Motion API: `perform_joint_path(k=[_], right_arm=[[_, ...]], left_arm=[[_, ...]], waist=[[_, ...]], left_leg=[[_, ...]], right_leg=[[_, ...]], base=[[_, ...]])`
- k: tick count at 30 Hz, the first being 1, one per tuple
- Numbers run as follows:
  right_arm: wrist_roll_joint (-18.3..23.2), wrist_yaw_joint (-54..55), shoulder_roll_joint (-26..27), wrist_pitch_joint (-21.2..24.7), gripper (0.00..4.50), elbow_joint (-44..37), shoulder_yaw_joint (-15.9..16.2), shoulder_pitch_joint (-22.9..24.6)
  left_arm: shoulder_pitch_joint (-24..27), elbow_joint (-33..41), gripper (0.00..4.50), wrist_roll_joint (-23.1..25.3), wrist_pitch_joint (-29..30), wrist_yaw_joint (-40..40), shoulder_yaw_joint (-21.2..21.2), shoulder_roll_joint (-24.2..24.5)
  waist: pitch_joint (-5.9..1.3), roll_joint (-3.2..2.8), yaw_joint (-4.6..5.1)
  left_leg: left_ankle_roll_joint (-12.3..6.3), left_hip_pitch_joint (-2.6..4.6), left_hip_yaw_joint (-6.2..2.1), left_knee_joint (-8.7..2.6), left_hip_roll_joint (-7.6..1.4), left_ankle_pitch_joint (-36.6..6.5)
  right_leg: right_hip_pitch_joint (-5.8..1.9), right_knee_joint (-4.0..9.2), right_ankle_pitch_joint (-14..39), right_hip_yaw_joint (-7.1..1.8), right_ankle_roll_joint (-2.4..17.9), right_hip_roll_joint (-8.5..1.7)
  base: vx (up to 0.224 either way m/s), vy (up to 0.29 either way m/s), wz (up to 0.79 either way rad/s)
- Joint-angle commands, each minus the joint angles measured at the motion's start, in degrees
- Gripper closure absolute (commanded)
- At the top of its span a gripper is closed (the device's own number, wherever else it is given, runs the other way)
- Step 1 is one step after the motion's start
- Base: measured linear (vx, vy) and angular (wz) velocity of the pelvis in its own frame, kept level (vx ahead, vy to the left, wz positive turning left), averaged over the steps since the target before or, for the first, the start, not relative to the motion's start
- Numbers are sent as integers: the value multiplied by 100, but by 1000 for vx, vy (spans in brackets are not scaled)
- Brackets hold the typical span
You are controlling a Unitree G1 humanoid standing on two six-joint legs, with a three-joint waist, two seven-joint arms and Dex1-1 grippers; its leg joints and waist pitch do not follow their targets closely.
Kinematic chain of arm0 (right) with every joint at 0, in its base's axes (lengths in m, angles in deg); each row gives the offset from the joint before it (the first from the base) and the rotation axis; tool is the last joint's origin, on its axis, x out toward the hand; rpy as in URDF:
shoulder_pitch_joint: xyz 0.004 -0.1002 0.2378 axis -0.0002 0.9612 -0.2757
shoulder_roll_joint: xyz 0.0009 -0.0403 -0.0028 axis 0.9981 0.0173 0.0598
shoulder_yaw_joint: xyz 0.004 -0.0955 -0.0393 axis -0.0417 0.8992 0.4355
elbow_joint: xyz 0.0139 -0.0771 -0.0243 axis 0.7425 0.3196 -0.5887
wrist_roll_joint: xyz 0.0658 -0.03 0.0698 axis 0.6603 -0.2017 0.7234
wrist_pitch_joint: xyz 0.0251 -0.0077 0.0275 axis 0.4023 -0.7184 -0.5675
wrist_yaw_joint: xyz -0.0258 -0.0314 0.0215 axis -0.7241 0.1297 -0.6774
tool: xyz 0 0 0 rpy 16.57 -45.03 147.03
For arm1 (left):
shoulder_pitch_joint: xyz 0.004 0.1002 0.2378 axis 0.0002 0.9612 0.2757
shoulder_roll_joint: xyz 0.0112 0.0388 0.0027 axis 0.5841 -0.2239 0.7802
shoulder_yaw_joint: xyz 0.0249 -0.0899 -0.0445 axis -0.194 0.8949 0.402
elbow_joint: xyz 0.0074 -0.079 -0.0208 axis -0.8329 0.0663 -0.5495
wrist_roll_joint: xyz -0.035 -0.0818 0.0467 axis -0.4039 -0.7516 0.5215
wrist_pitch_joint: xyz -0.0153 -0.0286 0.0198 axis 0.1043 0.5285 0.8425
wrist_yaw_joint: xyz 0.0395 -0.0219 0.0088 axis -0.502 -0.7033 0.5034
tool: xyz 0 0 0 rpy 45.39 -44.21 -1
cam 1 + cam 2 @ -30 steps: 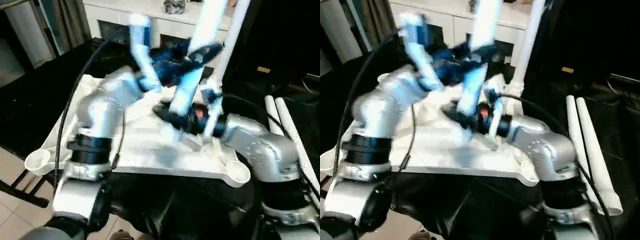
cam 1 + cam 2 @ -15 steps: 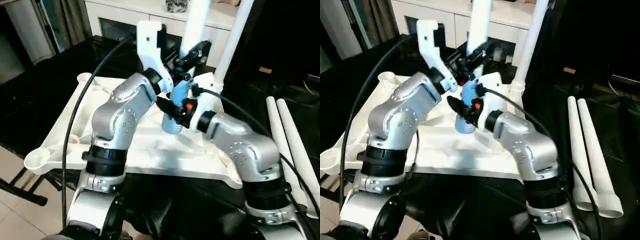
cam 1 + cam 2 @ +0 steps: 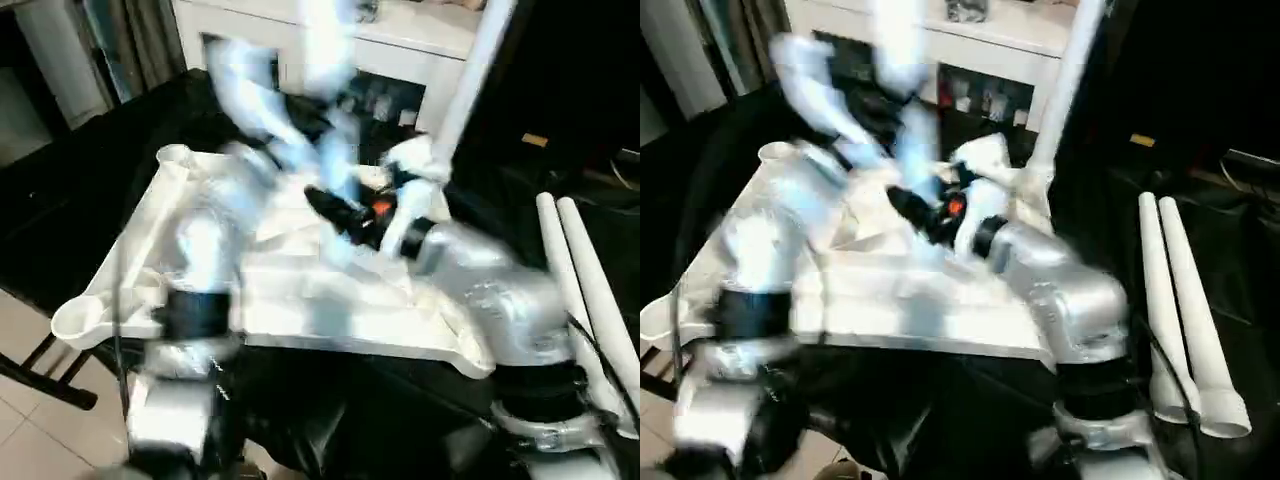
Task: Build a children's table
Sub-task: Insert table leg to table base
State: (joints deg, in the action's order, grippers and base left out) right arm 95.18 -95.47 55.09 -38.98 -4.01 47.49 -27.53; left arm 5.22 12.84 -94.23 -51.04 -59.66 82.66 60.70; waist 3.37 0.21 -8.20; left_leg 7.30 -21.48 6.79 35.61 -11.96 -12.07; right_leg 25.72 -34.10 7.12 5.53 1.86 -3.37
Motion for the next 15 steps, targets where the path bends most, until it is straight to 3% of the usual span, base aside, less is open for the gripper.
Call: perform_joint_path(k=[1,2,3,4,6,7,9,10,11,12,14,15], right_arm=[[648,-864,-266,191,148,-192,-129,-140],[648,-864,-266,191,133,-192,-129,-140],[920,-1112,-439,339,133,-122,-380,-212],[926,-1117,-441,344,122,-119,-386,-215],[1178,-1280,-559,559,104,168,-696,-422],[1243,-1315,-584,613,98,264,-771,-484],[1390,-1416,-666,696,85,503,-921,-611],[1497,-1487,-755,775,83,618,-973,-644],[1497,-1487,-755,775,83,618,-973,-644],[1766,-1576,-766,973,83,813,-1101,-717],[1928,-1660,-762,1108,83,913,-1155,-765],[2013,-1721,-763,1190,83,958,-1176,-788]], left_arm=[[-401,-341,269,-136,34,-289,68,165],[-401,-341,269,-136,34,-289,68,165],[-662,-602,269,-359,144,-425,212,254],[-668,-609,269,-365,148,-431,216,257],[-971,-921,269,-763,444,-824,394,404],[-1036,-986,269,-859,536,-944,434,436],[-1149,-1081,269,-1096,769,-1246,500,476],[-1156,-1070,269,-1311,985,-1443,488,460],[-1156,-1070,269,-1311,985,-1443,488,460],[-1074,-1000,269,-1440,1145,-1879,324,471],[-1026,-965,269,-1448,1227,-2105,203,484],[-1010,-958,269,-1461,1298,-2200,150,489]], waist=[[-518,-92,-13],[-520,-94,-37],[-508,-122,-43],[-518,-123,-27],[-520,-122,-22],[-522,-124,-16],[-509,-135,-30],[-511,-97,-36],[-508,-108,-45],[-508,-62,-30],[-514,-73,-52],[-514,-34,-46]], left_leg=[[-189,-2,137,-366,59,-298],[-225,14,146,-352,57,-261],[-256,21,140,-356,37,-290],[-269,-15,134,-355,49,-304],[-280,-30,133,-350,50,-285],[-287,-23,153,-336,81,-333],[-243,-30,149,-341,57,-373],[-248,-32,165,-338,66,-364],[-257,-45,160,-339,51,-335],[-271,-38,167,-342,48,-331],[-314,-48,163,-343,43,-287],[-346,-46,172,-347,51,-274]], right_leg=[[-521,400,1616,-214,133,-284],[-504,394,1513,-225,184,-276],[-490,364,1321,-234,382,-278],[-537,345,1240,-227,494,-285],[-552,327,1250,-224,634,-309],[-544,351,1433,-212,653,-295],[-543,373,1661,-209,669,-326],[-553,369,1729,-204,683,-329],[-544,381,1727,-204,704,-327],[-542,378,1717,-205,718,-323],[-550,377,1739,-202,732,-339],[-559,378,1797,-194,711,-333]], base=[[0,0,0],[0,0,0],[0,0,0],[0,0,0],[0,0,0],[0,0,0],[0,0,0],[0,0,0],[0,0,0],[0,0,0],[0,0,0],[0,0,0]])
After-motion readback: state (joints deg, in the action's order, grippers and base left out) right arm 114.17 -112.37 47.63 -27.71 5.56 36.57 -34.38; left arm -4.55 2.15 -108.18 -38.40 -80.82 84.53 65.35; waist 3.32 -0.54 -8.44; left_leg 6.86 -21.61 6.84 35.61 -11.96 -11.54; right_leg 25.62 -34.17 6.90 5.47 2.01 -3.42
